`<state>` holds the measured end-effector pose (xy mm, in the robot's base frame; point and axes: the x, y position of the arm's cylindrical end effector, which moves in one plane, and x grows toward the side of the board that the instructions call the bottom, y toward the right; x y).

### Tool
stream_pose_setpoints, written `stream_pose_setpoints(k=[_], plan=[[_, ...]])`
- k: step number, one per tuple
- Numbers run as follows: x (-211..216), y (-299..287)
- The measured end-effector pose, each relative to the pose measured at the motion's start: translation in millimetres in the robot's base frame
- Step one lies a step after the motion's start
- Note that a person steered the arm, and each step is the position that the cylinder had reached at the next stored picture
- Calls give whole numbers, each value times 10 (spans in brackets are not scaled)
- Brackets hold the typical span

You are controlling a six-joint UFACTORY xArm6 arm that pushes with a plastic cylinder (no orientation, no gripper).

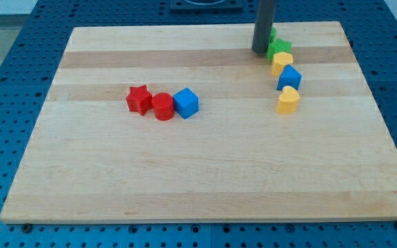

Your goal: Move the green circle above the green star

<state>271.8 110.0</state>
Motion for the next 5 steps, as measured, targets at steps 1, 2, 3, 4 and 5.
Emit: stream_pose_setpoints(k=[1, 2, 3, 4, 5], plan=[[-125, -88], [-294, -111], [-362, -111], [-475, -329], [-584, -638]])
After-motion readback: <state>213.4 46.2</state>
